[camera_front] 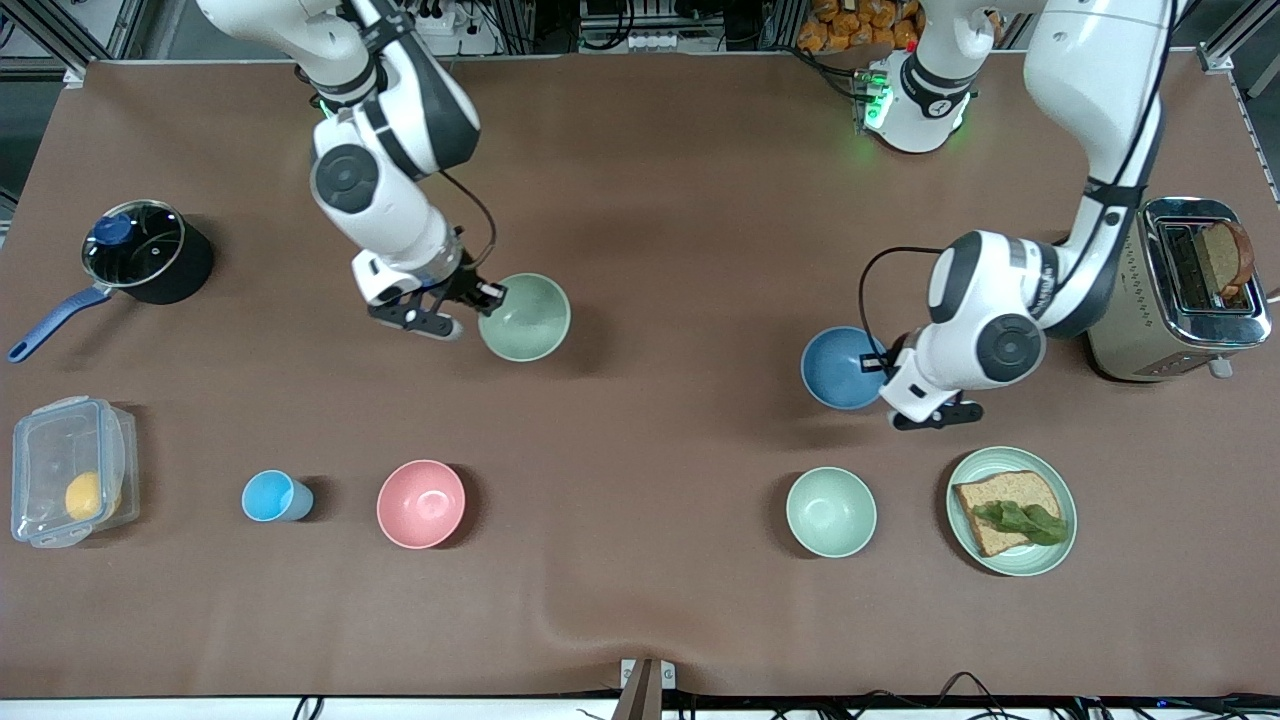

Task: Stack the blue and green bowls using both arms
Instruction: 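Carry the green bowl and the blue bowl toward each other with both grippers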

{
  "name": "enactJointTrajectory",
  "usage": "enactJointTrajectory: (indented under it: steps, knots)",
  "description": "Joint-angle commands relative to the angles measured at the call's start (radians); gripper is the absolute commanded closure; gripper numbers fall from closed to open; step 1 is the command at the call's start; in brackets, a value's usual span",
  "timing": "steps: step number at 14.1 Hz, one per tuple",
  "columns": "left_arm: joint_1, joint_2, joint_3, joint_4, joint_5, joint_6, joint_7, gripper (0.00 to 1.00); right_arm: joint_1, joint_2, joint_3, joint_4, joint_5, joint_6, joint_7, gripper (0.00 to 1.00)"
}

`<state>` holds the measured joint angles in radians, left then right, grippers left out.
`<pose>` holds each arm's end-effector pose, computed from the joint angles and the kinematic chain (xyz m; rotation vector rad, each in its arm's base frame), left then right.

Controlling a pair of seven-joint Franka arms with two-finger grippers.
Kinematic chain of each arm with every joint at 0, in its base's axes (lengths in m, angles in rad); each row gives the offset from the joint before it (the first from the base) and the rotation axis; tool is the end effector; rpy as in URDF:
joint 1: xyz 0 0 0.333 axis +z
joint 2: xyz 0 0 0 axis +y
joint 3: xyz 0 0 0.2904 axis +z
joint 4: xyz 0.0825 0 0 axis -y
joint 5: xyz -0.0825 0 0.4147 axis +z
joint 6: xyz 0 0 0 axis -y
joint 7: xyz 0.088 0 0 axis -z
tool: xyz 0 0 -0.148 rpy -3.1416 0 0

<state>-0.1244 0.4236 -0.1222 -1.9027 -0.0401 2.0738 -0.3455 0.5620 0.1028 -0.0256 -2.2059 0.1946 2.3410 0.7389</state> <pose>0.5824 -0.1517 0.1763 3.1010 0.1973 -0.4115 0.4834 0.2974 0.2510 -2.9670 0.5029 0.0856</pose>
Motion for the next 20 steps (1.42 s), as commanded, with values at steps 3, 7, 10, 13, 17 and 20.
enactJointTrajectory:
  steps: [3,7,10,13,17,20]
  knots:
    - [0.034,-0.049,-0.016,0.007,-0.035,-0.017,-0.013,1.00,0.146,0.052,-0.014,-0.012,-0.024,0.098,0.250,1.00]
    - [0.057,-0.081,-0.020,0.001,-0.053,-0.024,-0.012,1.00,0.232,0.156,-0.014,-0.012,-0.086,0.251,0.445,1.00]
    - [0.058,-0.094,-0.020,-0.003,-0.087,-0.024,-0.010,1.00,0.263,0.190,-0.016,-0.018,-0.087,0.296,0.481,1.00]
    - [0.078,-0.095,-0.022,-0.003,-0.090,-0.023,-0.010,1.00,0.268,0.190,-0.016,-0.032,-0.087,0.299,0.494,0.97]
    - [0.078,-0.106,-0.022,-0.009,-0.130,-0.012,-0.012,1.00,0.266,0.206,-0.016,-0.034,-0.087,0.305,0.501,0.45]
    - [0.068,-0.114,-0.022,-0.021,-0.162,0.002,-0.013,1.00,0.265,0.210,-0.017,-0.032,-0.087,0.305,0.501,0.17]
